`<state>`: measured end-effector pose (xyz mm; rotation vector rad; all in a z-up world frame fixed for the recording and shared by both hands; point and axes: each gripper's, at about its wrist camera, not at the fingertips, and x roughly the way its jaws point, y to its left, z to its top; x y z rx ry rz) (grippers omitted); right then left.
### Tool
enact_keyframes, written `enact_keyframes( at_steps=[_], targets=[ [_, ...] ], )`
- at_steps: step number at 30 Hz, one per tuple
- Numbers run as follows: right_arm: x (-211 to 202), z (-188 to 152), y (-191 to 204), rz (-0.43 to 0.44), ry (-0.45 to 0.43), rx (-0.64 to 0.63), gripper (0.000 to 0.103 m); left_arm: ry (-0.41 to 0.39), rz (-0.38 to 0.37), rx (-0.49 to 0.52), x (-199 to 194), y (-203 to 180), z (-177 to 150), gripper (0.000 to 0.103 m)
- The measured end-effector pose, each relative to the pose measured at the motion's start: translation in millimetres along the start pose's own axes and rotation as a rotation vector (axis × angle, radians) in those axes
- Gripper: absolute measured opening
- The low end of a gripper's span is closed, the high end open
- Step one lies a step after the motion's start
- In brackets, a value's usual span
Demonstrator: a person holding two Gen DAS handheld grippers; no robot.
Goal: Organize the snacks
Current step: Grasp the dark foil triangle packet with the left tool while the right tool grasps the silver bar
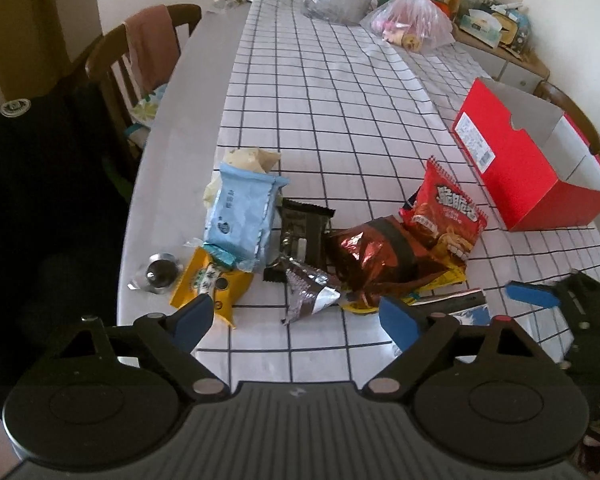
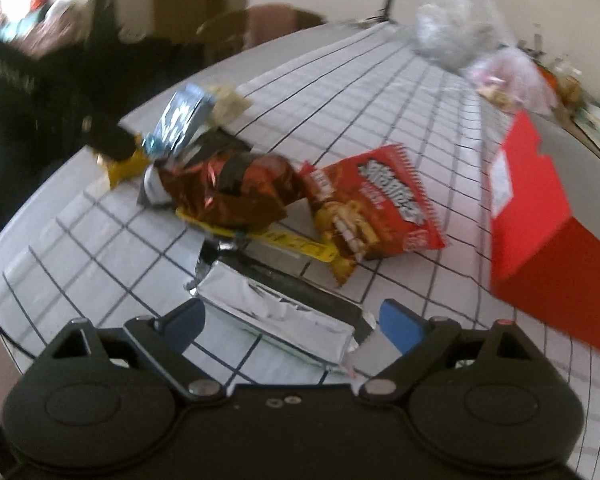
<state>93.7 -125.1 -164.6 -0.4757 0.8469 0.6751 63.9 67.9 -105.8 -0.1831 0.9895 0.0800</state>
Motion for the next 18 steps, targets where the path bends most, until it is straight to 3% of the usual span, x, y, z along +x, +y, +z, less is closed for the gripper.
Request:
enact_keyframes(
  at_steps=[10, 15, 18],
  targets=[
    [21, 10, -7, 0.074, 0.058, -0.119, 0.085, 0.073, -0.044, -0.088, 27, 11, 17, 0.082],
    [20, 11, -7, 0.097, 0.067, -0.12, 0.079, 0.165, -0.127, -0.214, 50, 27, 27, 0.079],
    [17, 10, -6, 0.102, 0.077, -0.106, 0.073, 0.195, -0.134, -0.267, 60, 34, 31, 0.074]
  ],
)
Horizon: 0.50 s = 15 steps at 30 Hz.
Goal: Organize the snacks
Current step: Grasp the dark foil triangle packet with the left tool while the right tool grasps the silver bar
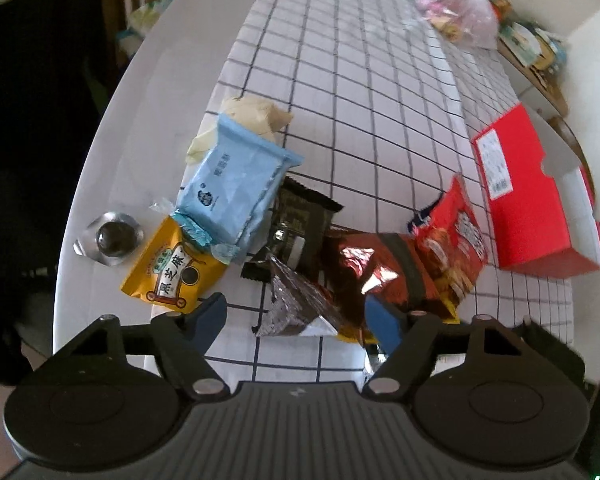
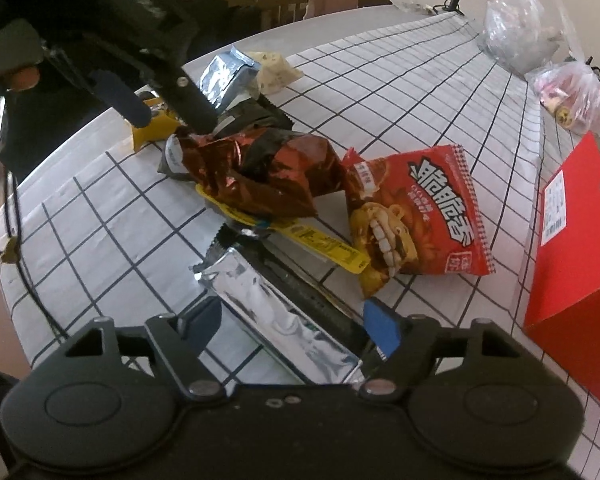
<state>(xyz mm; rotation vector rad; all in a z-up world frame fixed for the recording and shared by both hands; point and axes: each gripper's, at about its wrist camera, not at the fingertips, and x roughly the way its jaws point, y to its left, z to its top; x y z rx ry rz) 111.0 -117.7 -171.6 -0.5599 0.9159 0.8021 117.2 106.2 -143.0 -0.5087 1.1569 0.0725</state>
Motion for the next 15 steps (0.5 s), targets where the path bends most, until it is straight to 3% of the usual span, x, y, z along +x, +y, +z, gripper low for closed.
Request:
enact_keyframes(
  at_steps=[4, 8, 15],
  targets=[
    [-7, -4, 5, 0.02, 0.007, 0.023, 0.067, 0.016, 0.007, -0.017, 8, 0, 4, 0.072],
    [-12, -7, 10, 0.036, 0.007, 0.063, 0.061, 0.047, 0.012, -0.033, 19, 0, 7, 0.062],
    [-21, -6, 21, 0.076, -0.018, 0.12, 0.061, 0.082, 0.006, -0.083, 28, 8, 7, 0.057]
  ],
)
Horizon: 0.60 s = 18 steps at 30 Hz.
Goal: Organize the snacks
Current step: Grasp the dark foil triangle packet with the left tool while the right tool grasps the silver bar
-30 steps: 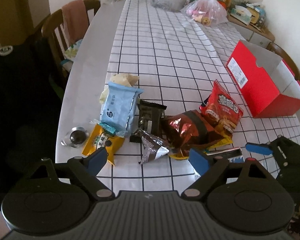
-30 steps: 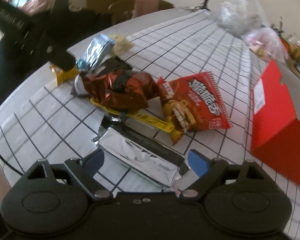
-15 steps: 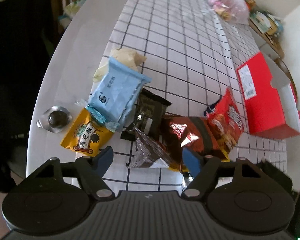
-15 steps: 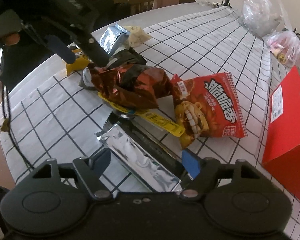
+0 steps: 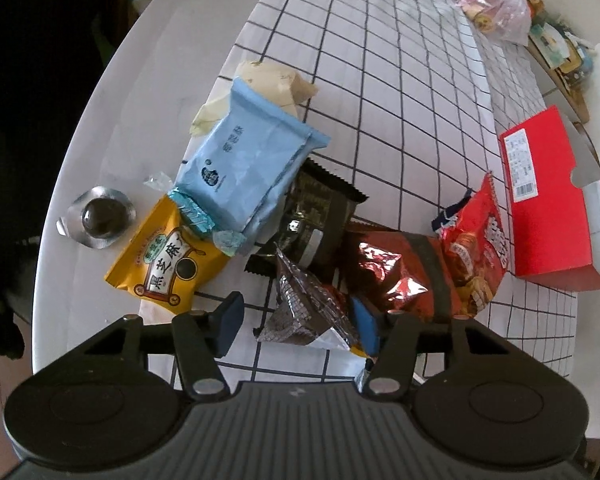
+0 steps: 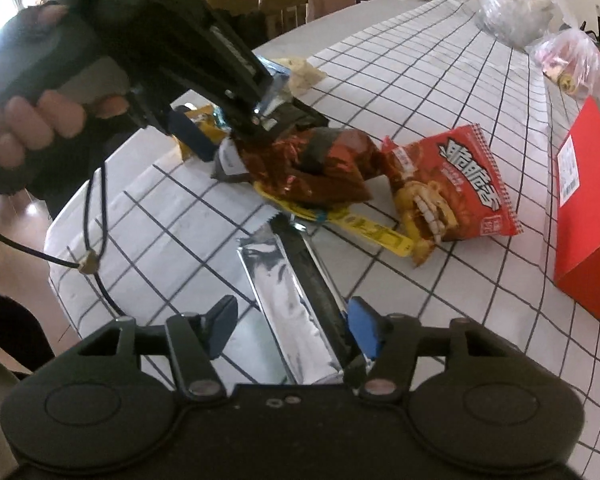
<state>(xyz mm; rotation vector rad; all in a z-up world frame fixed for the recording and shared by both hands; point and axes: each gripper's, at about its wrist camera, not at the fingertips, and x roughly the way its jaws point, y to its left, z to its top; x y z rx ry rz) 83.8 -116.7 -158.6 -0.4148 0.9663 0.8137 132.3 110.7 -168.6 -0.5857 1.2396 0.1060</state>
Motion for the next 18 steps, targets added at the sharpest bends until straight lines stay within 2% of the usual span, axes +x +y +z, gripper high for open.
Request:
enact_keyframes(
  at_steps=[6, 14, 18],
  targets=[
    [7, 6, -2, -0.035, -0.019, 0.03, 0.061, 0.007, 0.002, -0.015, 5, 1, 3, 0.053],
    [13, 3, -2, -0.005, 0.003, 0.044, 0.061, 0.021, -0.003, -0.001, 6, -2, 0, 0.04],
    [16, 3, -2, -0.02, 0.011, 0.057, 0.06, 0.02, -0.004, -0.004, 6, -1, -2, 0.037]
  ],
)
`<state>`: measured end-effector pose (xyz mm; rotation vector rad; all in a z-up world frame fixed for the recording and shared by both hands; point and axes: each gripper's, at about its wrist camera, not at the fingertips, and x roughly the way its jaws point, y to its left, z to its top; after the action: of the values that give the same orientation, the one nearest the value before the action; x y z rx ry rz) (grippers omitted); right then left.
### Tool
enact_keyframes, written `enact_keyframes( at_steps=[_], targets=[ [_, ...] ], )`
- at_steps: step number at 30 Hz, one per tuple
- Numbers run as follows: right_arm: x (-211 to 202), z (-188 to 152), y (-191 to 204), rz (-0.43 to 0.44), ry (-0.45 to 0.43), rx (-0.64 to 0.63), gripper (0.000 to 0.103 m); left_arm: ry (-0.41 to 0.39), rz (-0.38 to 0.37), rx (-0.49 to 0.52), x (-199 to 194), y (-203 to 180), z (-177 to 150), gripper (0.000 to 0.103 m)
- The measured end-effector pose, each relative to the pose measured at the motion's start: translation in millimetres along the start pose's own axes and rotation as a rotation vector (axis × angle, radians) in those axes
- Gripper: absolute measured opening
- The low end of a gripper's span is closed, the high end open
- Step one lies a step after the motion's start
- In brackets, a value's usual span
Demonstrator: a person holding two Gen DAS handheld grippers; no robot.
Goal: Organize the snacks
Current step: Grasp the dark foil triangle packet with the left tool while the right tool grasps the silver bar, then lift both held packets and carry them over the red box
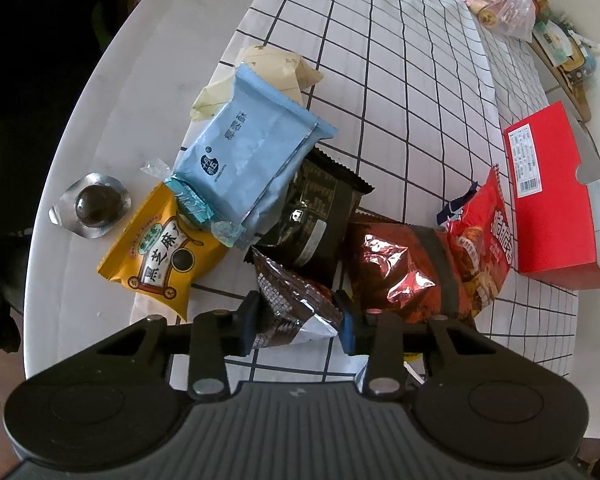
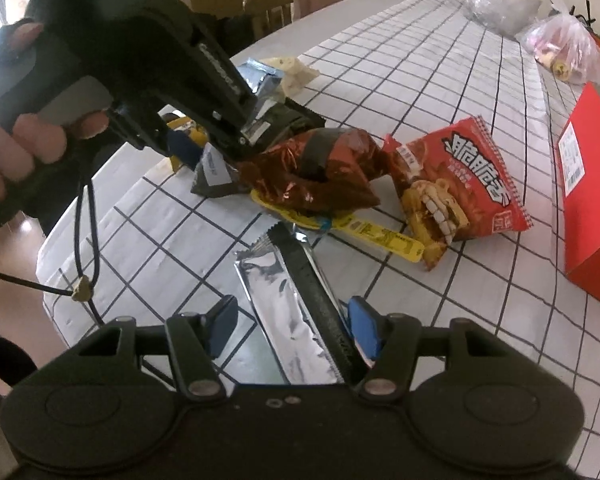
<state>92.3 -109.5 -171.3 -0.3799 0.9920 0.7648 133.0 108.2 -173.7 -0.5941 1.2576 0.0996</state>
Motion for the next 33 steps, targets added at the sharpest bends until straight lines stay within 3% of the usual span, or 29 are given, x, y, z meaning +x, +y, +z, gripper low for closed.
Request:
enact_keyframes(
  at_steps=[2, 15, 17, 33],
  targets=[
    [0, 0, -2, -0.011, -0.002, 0.011, 0.053, 0.001, 0.0, 0.0, -1, 1, -1, 0.036],
    [-20, -13, 5, -0.013, -0.03, 0.074, 0.037, -0.02, 0.016, 0.003, -19, 7, -15, 0.033],
    [-24, -19, 5, -0.019, -0.03, 0.087, 0.025, -0.027, 0.017, 0.012, -23, 7, -19, 0.033],
    [-23, -23, 12, -0.044, 0.0, 0.112, 0.027, -0.083, 0.017, 0.082, -55, 4, -47, 0.033]
  ],
)
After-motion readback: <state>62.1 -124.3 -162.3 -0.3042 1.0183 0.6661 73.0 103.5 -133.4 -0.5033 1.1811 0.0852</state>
